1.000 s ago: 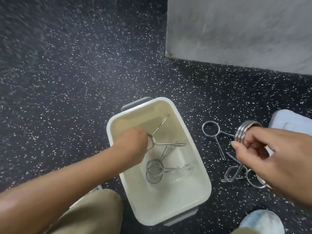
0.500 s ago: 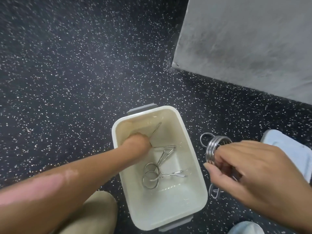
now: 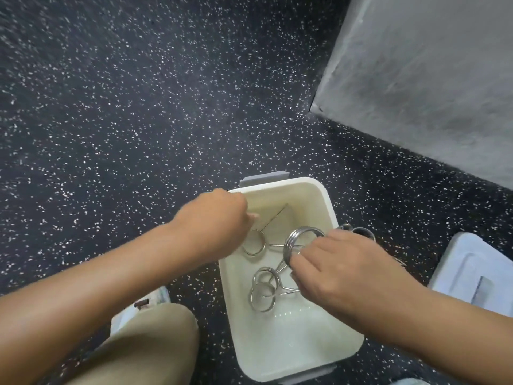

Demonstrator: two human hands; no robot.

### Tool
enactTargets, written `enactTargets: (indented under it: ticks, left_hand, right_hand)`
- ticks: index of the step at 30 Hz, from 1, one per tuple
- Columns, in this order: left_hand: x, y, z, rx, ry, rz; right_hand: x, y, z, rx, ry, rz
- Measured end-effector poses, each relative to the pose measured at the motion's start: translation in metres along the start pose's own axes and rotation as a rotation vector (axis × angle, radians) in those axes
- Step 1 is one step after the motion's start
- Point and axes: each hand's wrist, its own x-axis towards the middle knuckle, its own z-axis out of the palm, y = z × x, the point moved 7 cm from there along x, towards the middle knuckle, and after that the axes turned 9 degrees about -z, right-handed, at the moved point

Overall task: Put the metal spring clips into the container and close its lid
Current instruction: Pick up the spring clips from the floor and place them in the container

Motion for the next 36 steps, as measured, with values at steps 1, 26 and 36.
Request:
enactTargets:
  ticks: [1,26,36]
  left_hand:
    - [-0.002,-0.009,-0.006,-0.018,0.021,-0.001]
    - [-0.011,-0.021,-0.023,-0.028,0.148,0.032]
    - [-0.005,0.023,-0.021,-0.014,0.173,0.106]
  right_hand:
    - [0.005,-0.005,0.003,-0.025,-0.030,-0.064]
    - [0.076,-0.013,0.147,-0.194,-0.412,-0.082]
    - [-0.013,0.007,0.063,0.048,-0.164,0.077]
